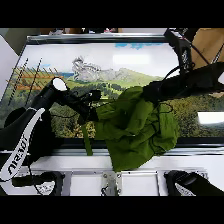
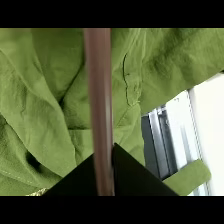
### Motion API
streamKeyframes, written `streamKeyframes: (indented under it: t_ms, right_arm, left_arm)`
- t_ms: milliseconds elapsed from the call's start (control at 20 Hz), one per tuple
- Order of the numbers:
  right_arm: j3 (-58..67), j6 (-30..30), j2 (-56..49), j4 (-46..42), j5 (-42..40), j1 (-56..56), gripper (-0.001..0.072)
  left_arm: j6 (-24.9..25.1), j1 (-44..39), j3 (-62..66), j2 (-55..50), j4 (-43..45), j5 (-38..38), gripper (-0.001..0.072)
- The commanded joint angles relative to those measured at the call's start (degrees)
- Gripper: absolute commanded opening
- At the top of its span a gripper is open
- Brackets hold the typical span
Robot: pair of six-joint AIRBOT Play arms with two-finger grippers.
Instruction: Fold the clothes and pants, and hang the long-sleeved shirts on hangers.
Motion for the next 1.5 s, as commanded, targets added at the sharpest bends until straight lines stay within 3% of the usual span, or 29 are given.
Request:
streamKeyframes:
  t_ms: [0, 650, 700, 750, 800, 850, 1100, 1350, 1450]
  right_arm:
    - [0.02, -0.09, -1.77, 0.17, -1.81, 3.91, 0.0011]
    - [0.02, -0.09, -2.58, -2.64, -1.66, 4.2, 0.003]
    - [0.02, -0.09, -2.58, -2.64, -1.68, 4.2, 0.0161]
    - [0.02, -0.09, -2.58, -2.64, -1.68, 4.15, 0.0417]
    - [0.02, -0.11, -2.56, -2.64, -1.68, 4.15, 0.0569]
    - [0.04, -0.11, -2.4, -2.62, -1.68, 4.15, 0.0607]
    - [0.04, -3.85, 0.94, -2.91, -0.92, 2.01, 0.0606]
    - [-0.28, -18.6, 5.68, -2.84, 7.56, -8.26, 0.0607]
    - [-3.15, -21.7, 7.65, -2.47, 8.98, -14.1, 0.0606]
  left_arm:
    - [0.0, -0.02, -0.02, -0.02, 0.02, -0.26, 0.0013]
    - [0.0, 0.04, -0.02, -0.02, 0.09, -1.77, 0.0013]
    - [0.0, 0.04, -0.02, -0.02, 0.07, -1.79, 0.0013]
    - [0.0, 0.04, -0.02, -0.02, 0.07, -1.79, 0.0013]
    - [0.0, 0.04, -0.02, -0.02, 0.09, -1.79, 0.0013]
    - [0.0, 0.04, -0.02, -0.02, 0.09, -1.79, 0.0013]
    - [-0.02, 0.09, -0.02, -0.02, 0.11, -2.29, 0.0013]
    - [-0.02, 0.33, -0.02, -0.02, 0.13, -3.48, 0.0013]
    - [-0.02, 0.33, -0.02, -0.02, 0.39, -3.78, 0.0013]
